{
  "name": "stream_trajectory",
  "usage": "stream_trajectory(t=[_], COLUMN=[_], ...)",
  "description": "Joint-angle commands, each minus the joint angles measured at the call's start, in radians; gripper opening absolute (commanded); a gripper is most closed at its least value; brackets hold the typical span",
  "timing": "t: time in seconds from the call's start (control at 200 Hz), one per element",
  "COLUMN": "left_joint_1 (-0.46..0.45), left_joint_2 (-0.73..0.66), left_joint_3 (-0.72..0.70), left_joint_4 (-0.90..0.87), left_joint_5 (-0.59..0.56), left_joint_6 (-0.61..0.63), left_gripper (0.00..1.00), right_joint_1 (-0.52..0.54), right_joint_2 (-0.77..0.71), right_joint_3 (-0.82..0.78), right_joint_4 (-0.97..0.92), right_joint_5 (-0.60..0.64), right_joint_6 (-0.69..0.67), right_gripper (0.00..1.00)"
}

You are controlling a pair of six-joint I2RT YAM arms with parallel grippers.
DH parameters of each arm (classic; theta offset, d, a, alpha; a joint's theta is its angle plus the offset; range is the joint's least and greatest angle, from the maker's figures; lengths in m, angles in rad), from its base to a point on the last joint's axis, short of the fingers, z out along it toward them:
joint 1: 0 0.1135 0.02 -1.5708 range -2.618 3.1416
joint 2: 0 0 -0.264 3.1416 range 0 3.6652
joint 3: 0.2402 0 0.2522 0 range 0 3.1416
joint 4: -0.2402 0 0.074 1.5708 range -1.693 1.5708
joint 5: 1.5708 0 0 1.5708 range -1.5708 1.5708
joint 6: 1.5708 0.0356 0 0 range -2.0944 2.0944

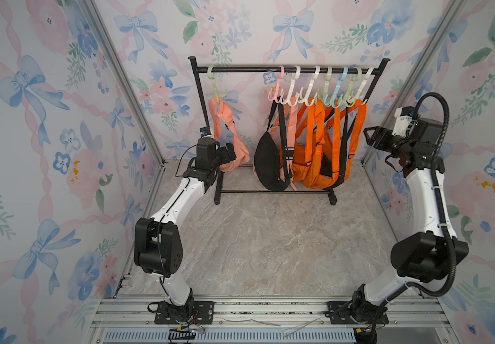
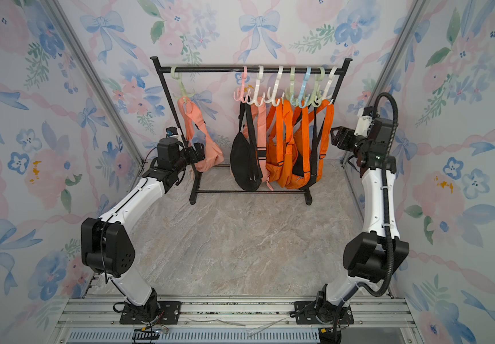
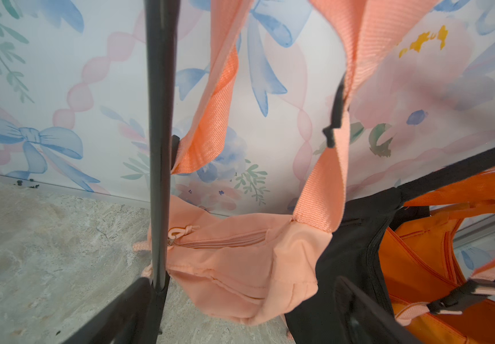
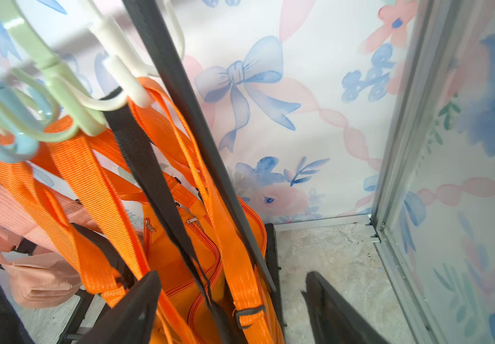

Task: Take the bag off the hook
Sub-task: Adjust the clothesline at the center of the board, then adjust the bag at the clothesline.

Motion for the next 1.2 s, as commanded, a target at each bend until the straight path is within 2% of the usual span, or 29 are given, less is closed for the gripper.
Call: stream_trajectory(t=[0.0, 0.055, 0.115, 0.175, 0.22, 0.31, 0.485, 0.695, 0.76, 0.83, 0.905, 0.94, 1.03, 1.195], left_joint_1=[-0.031, -0.058, -0.093, -0.134, -0.167, -0.224, -0.327, -0.357, -0.357, -0.355, -0.349, -0.343, -0.313, -0.221], left_joint_2=[-0.049, -0.058, -0.054, -0.034, -0.012, 0.053, 0.231, 0.387, 0.425, 0.465, 0.495, 0.503, 0.500, 0.439], left_joint_3=[-0.034, -0.032, -0.015, 0.019, 0.053, 0.130, 0.355, 0.541, 0.587, 0.647, 0.703, 0.719, 0.735, 0.686], left_joint_4=[0.015, 0.006, -0.004, -0.016, -0.029, -0.038, -0.138, -0.172, -0.176, -0.204, -0.237, -0.247, -0.267, -0.293], left_joint_5=[0.004, 0.010, 0.019, 0.042, 0.063, 0.131, 0.180, 0.256, 0.268, 0.259, 0.234, 0.220, 0.199, 0.177], left_joint_6=[0.046, 0.072, 0.102, 0.125, 0.130, 0.125, 0.155, 0.123, 0.117, 0.116, 0.112, 0.109, 0.091, 0.047], left_gripper=[0.98, 0.98, 0.98, 0.98, 0.98, 0.98, 0.98, 0.97, 0.87, 0.62, 0.40, 0.24, 0.02, 0.00], right_joint_1=[0.010, 0.022, 0.050, 0.091, 0.128, 0.178, 0.188, 0.188, 0.188, 0.187, 0.185, 0.183, 0.181, 0.191], right_joint_2=[-0.091, -0.133, -0.171, -0.199, -0.218, -0.254, -0.269, -0.250, -0.250, -0.247, -0.237, -0.230, -0.211, -0.155], right_joint_3=[-0.103, -0.145, -0.171, -0.184, -0.195, -0.242, -0.309, -0.319, -0.335, -0.349, -0.351, -0.349, -0.350, -0.330], right_joint_4=[0.066, 0.075, 0.059, 0.020, -0.002, 0.002, 0.033, 0.007, 0.023, 0.036, 0.033, 0.029, 0.038, 0.071], right_joint_5=[0.022, 0.015, 0.013, 0.042, 0.076, 0.137, 0.120, 0.107, 0.108, 0.115, 0.127, 0.132, 0.134, 0.125], right_joint_6=[0.028, 0.028, 0.005, -0.043, -0.082, -0.115, -0.075, -0.075, -0.075, -0.076, -0.084, -0.087, -0.081, -0.065], right_gripper=[0.77, 0.73, 0.63, 0.54, 0.51, 0.52, 0.59, 0.65, 0.66, 0.67, 0.67, 0.67, 0.67, 0.67])
